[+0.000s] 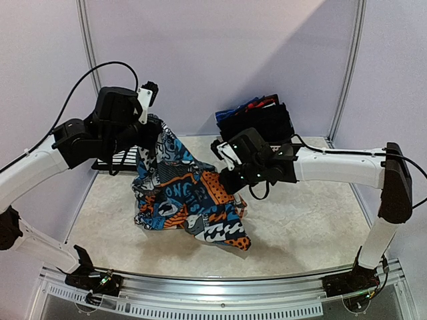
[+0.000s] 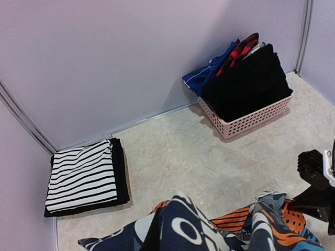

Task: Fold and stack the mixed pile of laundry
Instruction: Move the crumpled shorts to the center of the board.

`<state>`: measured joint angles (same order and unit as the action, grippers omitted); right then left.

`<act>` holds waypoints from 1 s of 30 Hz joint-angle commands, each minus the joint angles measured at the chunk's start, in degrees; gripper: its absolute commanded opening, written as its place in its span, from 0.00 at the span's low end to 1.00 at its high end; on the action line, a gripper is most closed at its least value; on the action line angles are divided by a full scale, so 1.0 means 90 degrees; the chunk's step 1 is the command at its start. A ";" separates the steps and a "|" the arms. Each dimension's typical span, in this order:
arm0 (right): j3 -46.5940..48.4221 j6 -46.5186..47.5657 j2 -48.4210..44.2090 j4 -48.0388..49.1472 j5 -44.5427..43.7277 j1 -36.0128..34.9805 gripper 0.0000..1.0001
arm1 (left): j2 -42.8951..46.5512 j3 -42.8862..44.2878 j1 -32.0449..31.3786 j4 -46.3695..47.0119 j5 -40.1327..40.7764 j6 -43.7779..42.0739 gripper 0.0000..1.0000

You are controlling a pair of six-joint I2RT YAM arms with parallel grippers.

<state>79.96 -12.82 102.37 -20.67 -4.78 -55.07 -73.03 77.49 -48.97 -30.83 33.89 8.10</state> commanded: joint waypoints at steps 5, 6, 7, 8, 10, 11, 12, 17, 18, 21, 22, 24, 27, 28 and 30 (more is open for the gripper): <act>0.2344 0.0961 0.0439 -0.1246 -0.1291 0.0340 0.00 | -0.0034 0.0825 -0.0088 -0.0146 0.0058 -0.0263 0.00; 0.2714 0.1060 0.0474 -0.1425 -0.1620 0.0357 0.00 | -0.0059 0.0972 -0.0157 -0.0250 0.0041 -0.0194 0.00; 0.3078 0.1237 0.0472 -0.1556 -0.1914 0.0357 0.00 | -0.0086 0.1063 -0.0262 -0.0320 0.0006 -0.0135 0.00; 0.3204 0.1351 0.0417 -0.1617 -0.2054 0.0359 0.00 | -0.0105 0.1101 -0.0379 -0.0376 -0.0054 -0.0084 0.00; 0.3041 0.1779 0.0247 -0.1590 -0.2364 0.0359 0.00 | -0.0165 0.1012 -0.0693 -0.0370 -0.0216 0.0124 0.00; 0.2768 0.1855 0.0055 -0.1509 -0.2567 0.0357 0.00 | -0.0221 0.0902 -0.0881 -0.0311 -0.0274 0.0317 0.00; 0.2368 0.1912 -0.0084 -0.1415 -0.2807 0.0374 0.05 | -0.0333 0.0779 -0.1105 -0.0223 -0.0292 0.0468 0.00; 0.0226 -0.0106 -0.1105 -0.1905 -0.3587 0.0859 0.49 | -0.1587 0.0433 -0.2278 0.0570 -0.1289 0.0879 0.12; -0.0217 -0.0469 -0.1461 -0.1944 -0.3509 0.0987 0.59 | -0.2031 0.0644 -0.2444 0.0551 -0.1609 0.0927 0.28; -0.1232 -0.1541 -0.2592 -0.2561 -0.3452 0.1231 0.81 | -0.3570 0.1729 -0.3127 -0.0025 -0.1918 0.0872 0.75; -0.1275 -0.1661 -0.2783 -0.2751 -0.3462 0.1234 0.82 | -0.3641 0.1786 -0.3217 -0.0004 -0.1909 0.0852 0.83; -0.1411 -0.1956 -0.3154 -0.2950 -0.3267 0.1230 0.84 | -0.3534 0.1710 -0.3269 0.0137 -0.2061 0.0865 0.98; -0.1679 -0.2142 -0.3641 -0.2908 -0.2654 0.1241 0.85 | -0.3140 0.1307 -0.3244 0.0364 -0.2470 0.0872 1.00; -0.1792 -0.2188 -0.3747 -0.2848 -0.2443 0.1237 0.86 | -0.3004 0.1225 -0.3225 0.0405 -0.2694 0.0884 1.00; -0.2050 -0.2262 -0.4007 -0.2568 -0.1859 0.1231 0.86 | -0.2751 0.0980 -0.3199 0.0456 -0.3325 0.0917 1.00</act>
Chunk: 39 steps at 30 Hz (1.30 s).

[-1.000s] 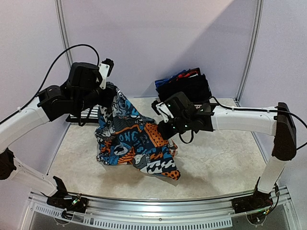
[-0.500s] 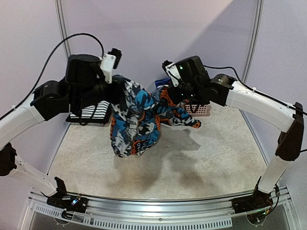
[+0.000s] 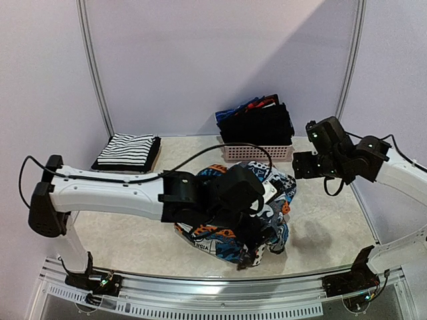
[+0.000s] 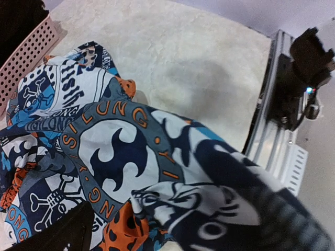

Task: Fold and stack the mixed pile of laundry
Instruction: Move the crumpled shorts to the center of the board, then pick up the crumpled shorts from the center of the board.

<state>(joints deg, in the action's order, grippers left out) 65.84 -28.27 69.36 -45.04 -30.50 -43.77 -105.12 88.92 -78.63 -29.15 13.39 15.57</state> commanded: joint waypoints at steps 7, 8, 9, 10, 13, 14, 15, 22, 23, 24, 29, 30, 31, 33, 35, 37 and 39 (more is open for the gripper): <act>-0.1395 -0.0863 -0.0760 0.1009 0.2898 -0.0186 0.84 | 0.1511 -0.1178 0.0377 0.0499 -0.2960 0.0224 1.00; -0.1476 -0.0964 -0.0825 0.0998 0.2909 -0.0270 0.83 | 0.1650 -0.1372 0.0448 0.0557 -0.2953 0.0268 1.00; -0.1527 -0.1049 -0.0863 0.0945 0.2910 -0.0368 0.83 | 0.1866 -0.1621 0.0508 0.0633 -0.2794 0.0303 1.00; -0.1577 -0.1200 -0.0898 0.0897 0.2915 -0.0479 0.82 | 0.2091 -0.1878 0.0572 0.0663 -0.2552 0.0306 1.00; -0.1696 -0.1479 -0.0991 0.0758 0.3046 -0.0858 0.82 | 0.2873 -0.2596 0.0875 0.0541 -0.1322 0.0457 1.00; -0.1742 -0.1661 -0.1024 0.0746 0.3069 -0.1020 0.82 | 0.3057 -0.2798 0.1010 0.0434 -0.0860 0.0529 1.00; -0.1791 -0.1819 -0.1044 0.0767 0.3088 -0.1190 0.82 | 0.3179 -0.2976 0.1208 0.0343 -0.0540 0.0627 1.00; -0.1984 -0.2565 -0.0750 0.0869 0.3038 -0.2618 0.85 | 0.3249 -0.4286 0.2557 0.0540 0.0109 0.1236 0.91; -0.1967 -0.2606 -0.0659 0.0896 0.2978 -0.2811 0.85 | 0.3217 -0.4420 0.2659 0.0656 0.0006 0.1256 0.89; -0.1934 -0.2693 -0.0598 0.0938 0.2982 -0.3007 0.84 | 0.3159 -0.4542 0.2739 0.0804 -0.0089 0.1270 0.87; -0.1503 -0.2708 0.0068 0.0888 0.2940 -0.3777 0.83 | 0.2931 -0.5114 0.3171 0.1346 -0.0012 0.1365 0.81; -0.1416 -0.2723 0.0216 0.0859 0.2898 -0.3902 0.82 | 0.2939 -0.5250 0.3305 0.1532 -0.0087 0.1370 0.78; -0.1350 -0.2772 0.0323 0.0854 0.2870 -0.4002 0.82 | 0.2940 -0.5371 0.3426 0.1697 -0.0175 0.1367 0.76; -0.1233 -0.2863 0.0619 0.0885 0.2784 -0.4227 0.79 | 0.2923 -0.5557 0.3588 0.1975 -0.0247 0.1316 0.72; -0.1041 -0.2937 0.0902 0.0883 0.2694 -0.4429 0.77 | 0.2881 -0.5642 0.3687 0.2139 -0.0270 0.1249 0.69; -0.0894 -0.2920 0.1274 0.1075 0.2639 -0.4571 0.74 | 0.2838 -0.5746 0.3801 0.2339 -0.0243 0.1239 0.66; -0.0835 -0.2836 0.1617 0.1456 0.2808 -0.4586 0.72 | 0.2772 -0.5880 0.3997 0.2598 -0.0350 0.1318 0.65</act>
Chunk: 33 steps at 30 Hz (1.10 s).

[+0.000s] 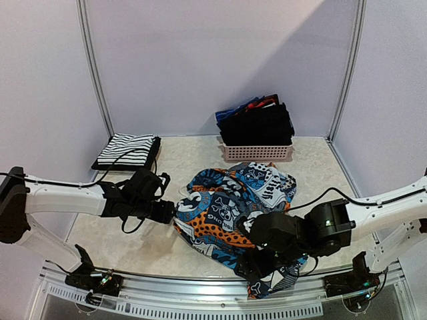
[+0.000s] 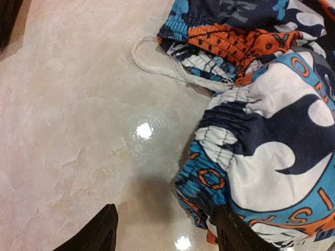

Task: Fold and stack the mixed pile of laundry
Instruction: Pick up the crumpled shorts from the center of the board.

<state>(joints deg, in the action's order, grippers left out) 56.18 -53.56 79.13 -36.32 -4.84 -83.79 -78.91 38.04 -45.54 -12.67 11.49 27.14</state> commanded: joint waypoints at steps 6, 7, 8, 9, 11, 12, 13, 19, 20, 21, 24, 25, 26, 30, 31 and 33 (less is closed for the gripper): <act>0.0644 -0.0029 0.1504 -0.0066 -0.0330 -0.0141 0.66 | -0.0528 -0.0469 0.0655 0.1661 -0.0816 0.0048 0.65; 0.0609 -0.0072 0.1569 -0.0186 -0.0359 -0.0138 0.65 | -0.0566 -0.0447 0.0656 0.1682 -0.0867 0.0045 0.65; 0.0542 -0.0118 0.1563 -0.0309 -0.0384 -0.0136 0.64 | -0.0592 -0.0432 0.0656 0.1685 -0.0910 0.0042 0.65; 0.0374 -0.0221 0.1523 -0.0421 -0.0396 -0.0139 0.63 | -0.0584 -0.0429 0.0656 0.1690 -0.0947 0.0042 0.65; 0.0013 -0.0405 0.1291 -0.0611 -0.0339 -0.0133 0.61 | -0.0524 -0.0451 0.0656 0.1668 -0.0963 0.0042 0.65; -0.0168 -0.0566 0.1124 -0.0732 -0.0282 -0.0129 0.60 | -0.0490 -0.0465 0.0651 0.1649 -0.0964 0.0042 0.66; -0.0366 -0.0673 0.0893 -0.0875 -0.0242 -0.0132 0.60 | -0.0452 -0.0489 0.0655 0.1643 -0.0969 0.0042 0.66; -0.1179 -0.1563 -0.0206 -0.2281 -0.0514 -0.0089 0.60 | -0.0323 -0.0699 0.0622 0.1817 -0.1169 0.0056 0.70; -0.1268 -0.1650 -0.0484 -0.2427 -0.0568 -0.0080 0.60 | -0.0287 -0.0739 0.0609 0.1852 -0.1202 0.0047 0.71; -0.1330 -0.1749 -0.0658 -0.2534 -0.0616 -0.0077 0.60 | -0.0255 -0.0773 0.0594 0.1878 -0.1221 0.0025 0.72; -0.1442 -0.1921 -0.1334 -0.2590 -0.0673 -0.0080 0.59 | -0.0216 -0.0789 0.0545 0.1798 -0.1221 -0.0026 0.74; -0.1473 -0.1935 -0.1476 -0.2490 -0.0649 -0.0077 0.58 | -0.0216 -0.0780 0.0531 0.1747 -0.1227 -0.0035 0.74; -0.1524 -0.1929 -0.1643 -0.2298 -0.0570 -0.0084 0.56 | -0.0216 -0.0787 0.0515 0.1702 -0.1205 -0.0045 0.74; -0.1681 -0.1538 -0.1822 -0.1268 0.0115 -0.0092 0.55 | -0.0197 -0.0844 0.0499 0.1593 -0.1021 -0.0003 0.73; -0.1656 -0.1413 -0.1708 -0.1091 0.0242 -0.0120 0.55 | -0.0209 -0.0856 0.0492 0.1600 -0.1048 0.0014 0.72; -0.1543 -0.1190 -0.1418 -0.1032 0.0343 -0.0142 0.55 | -0.0265 -0.0865 0.0482 0.1659 -0.1161 0.0053 0.70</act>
<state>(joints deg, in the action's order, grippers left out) 41.93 -67.79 63.11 -51.64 -5.74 -84.73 -81.49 31.27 -40.64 2.28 1.80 27.57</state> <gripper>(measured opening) 0.550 0.718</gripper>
